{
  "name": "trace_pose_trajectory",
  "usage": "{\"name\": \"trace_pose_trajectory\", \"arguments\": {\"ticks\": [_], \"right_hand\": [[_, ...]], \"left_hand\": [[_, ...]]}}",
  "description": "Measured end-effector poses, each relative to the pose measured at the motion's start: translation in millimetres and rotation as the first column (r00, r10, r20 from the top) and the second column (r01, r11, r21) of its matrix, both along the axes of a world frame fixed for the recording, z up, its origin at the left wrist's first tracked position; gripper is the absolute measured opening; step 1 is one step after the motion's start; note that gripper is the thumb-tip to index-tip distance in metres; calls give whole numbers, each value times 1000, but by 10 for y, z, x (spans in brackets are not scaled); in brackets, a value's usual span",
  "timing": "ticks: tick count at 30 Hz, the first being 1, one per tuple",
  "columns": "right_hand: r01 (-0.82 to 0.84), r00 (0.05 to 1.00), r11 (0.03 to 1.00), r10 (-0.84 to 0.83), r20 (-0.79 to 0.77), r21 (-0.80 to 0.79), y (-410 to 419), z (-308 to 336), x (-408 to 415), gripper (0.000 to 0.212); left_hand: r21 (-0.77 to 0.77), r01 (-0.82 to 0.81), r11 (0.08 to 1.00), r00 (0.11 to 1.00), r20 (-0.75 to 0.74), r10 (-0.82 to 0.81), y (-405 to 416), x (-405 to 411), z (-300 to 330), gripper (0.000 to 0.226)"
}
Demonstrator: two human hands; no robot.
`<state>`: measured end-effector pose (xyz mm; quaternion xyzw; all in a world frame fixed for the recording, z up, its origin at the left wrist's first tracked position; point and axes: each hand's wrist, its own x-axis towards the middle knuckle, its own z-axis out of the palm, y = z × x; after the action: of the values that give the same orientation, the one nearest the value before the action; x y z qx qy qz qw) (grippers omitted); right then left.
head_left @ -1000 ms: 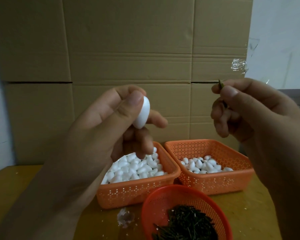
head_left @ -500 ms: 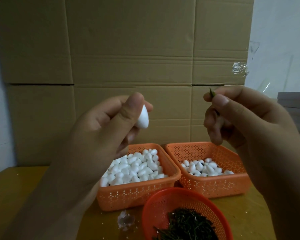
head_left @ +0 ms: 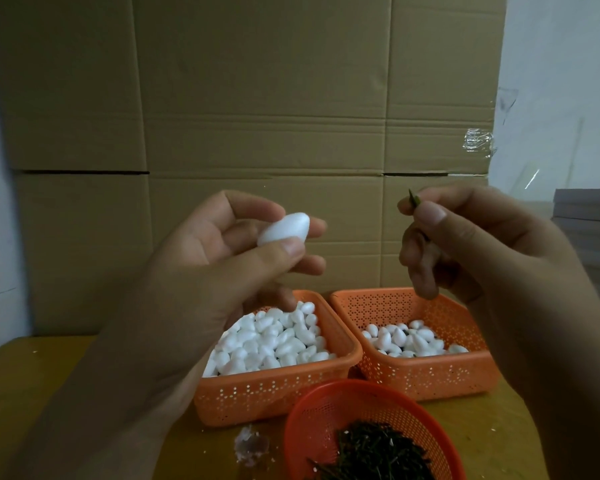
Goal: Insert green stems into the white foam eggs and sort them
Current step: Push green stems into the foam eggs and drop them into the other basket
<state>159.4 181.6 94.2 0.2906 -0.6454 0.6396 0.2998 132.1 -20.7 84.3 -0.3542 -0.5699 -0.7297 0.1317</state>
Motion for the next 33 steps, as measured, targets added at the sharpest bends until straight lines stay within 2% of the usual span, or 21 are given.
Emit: {"name": "trace_pose_trajectory", "arguments": {"ticks": [4, 8, 11, 17, 20, 22, 23, 27, 30, 33], "right_hand": [[-20, 1000, 1000, 19, 13, 1, -24, -2, -13, 25], [-25, 999, 1000, 25, 27, 0, -32, -4, -10, 26], [-18, 999, 1000, 18, 32, 4, -34, -4, -5, 26], [-24, 999, 1000, 24, 35, 18, -46, -14, -12, 22], [-61, 996, 997, 57, 72, 53, -70, -25, -15, 20], [-136, 981, 986, 120, 155, 99, -96, -37, -21, 21], [-180, 967, 976, 153, 204, 120, -112, -47, -27, 22], [-335, 898, 939, 291, 331, 84, -153, -90, -51, 17], [-404, 863, 915, 378, 335, 8, -163, -91, -62, 13], [-389, 874, 920, 382, 300, -37, -153, -87, -73, 12]], "left_hand": [[-134, -55, 989, 997, -59, 48, 27, 21, 8, 30], [-173, -81, 982, 996, -61, 71, 51, 11, -10, 30], [-148, -65, 987, 997, -51, 58, 47, 14, -8, 15], [-57, -31, 998, 999, -26, 29, 40, 27, 6, 31], [-121, -220, 968, 972, -108, 207, 66, 12, -7, 34], [-168, -381, 909, 916, -200, 348, 79, -16, -40, 29], [-173, -411, 895, 902, -218, 373, 91, -29, -57, 28], [-180, -309, 934, 941, -196, 274, 143, -41, -70, 22], [-155, -296, 942, 942, -208, 262, 143, -34, -60, 20], [-124, -275, 953, 949, -195, 248, 131, -37, -69, 18]]}}
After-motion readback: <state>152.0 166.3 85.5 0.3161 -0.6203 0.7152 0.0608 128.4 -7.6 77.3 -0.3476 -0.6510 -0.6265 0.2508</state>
